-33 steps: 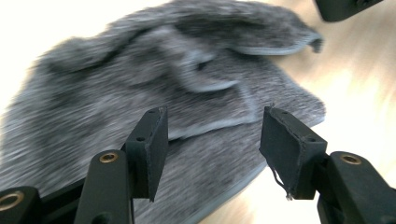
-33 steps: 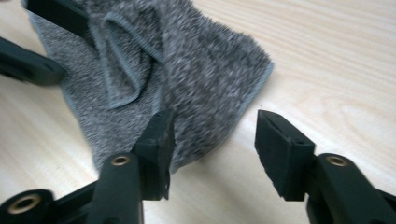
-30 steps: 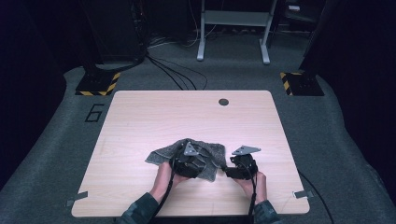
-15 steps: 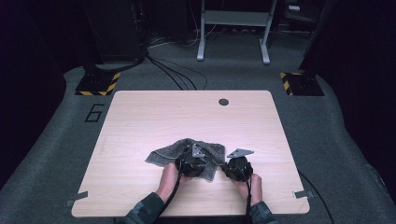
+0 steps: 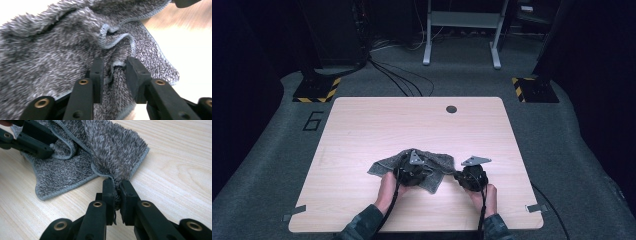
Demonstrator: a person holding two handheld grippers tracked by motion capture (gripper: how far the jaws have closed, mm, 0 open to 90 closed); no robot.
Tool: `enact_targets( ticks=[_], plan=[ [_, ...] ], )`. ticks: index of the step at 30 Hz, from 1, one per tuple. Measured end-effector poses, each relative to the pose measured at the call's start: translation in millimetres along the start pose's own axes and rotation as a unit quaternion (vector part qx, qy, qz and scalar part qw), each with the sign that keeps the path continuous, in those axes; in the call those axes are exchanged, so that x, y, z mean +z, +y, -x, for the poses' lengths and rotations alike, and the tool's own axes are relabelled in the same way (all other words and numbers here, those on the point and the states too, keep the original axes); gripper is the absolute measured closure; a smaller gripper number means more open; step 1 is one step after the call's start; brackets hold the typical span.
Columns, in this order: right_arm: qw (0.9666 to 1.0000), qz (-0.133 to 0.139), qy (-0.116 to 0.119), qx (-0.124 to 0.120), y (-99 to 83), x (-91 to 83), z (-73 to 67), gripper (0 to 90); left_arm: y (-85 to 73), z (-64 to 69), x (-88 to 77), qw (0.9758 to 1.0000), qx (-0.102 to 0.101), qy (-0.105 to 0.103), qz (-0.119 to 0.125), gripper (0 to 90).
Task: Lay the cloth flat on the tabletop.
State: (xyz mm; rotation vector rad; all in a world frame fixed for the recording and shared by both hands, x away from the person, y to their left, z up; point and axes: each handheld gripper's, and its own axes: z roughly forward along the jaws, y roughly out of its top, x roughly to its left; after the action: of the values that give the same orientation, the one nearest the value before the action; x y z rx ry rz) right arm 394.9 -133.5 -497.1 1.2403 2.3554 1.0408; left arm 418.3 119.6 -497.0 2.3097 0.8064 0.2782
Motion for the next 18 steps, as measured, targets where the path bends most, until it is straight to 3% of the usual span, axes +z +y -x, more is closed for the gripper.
enact_targets(
  ticks=[3,5,7,11,15,18],
  plan=[
    [1.0,0.0,0.001,0.002,0.4,-0.6,-0.1,83.8,1.2,-0.4,-3.2,1.0,0.001,-0.002,0.003,66.3],
    [1.0,0.0,0.003,0.003,0.9,-0.9,-0.7,83.7,3.1,2.2,-2.8,1.0,0.001,-0.008,-0.001,59.2],
    [1.0,0.0,0.004,-0.003,1.8,-0.6,-0.9,83.7,6.1,7.0,0.3,0.9998,0.012,-0.015,-0.007,52.8],
    [1.0,-0.001,0.005,-0.005,3.2,0.3,-2.7,83.6,13.2,20.7,13.6,0.9992,0.03,-0.005,-0.026,46.7],
    [1.0,-0.002,0.005,-0.003,1.9,2.0,-3.5,83.7,13.9,22.0,24.2,0.999,0.029,0.007,-0.032,50.4],
    [1.0,-0.003,0.004,-0.003,1.8,1.2,-1.6,84.1,15.1,20.2,21.0,0.9991,0.033,0.015,-0.023,64.8]
  ],
)
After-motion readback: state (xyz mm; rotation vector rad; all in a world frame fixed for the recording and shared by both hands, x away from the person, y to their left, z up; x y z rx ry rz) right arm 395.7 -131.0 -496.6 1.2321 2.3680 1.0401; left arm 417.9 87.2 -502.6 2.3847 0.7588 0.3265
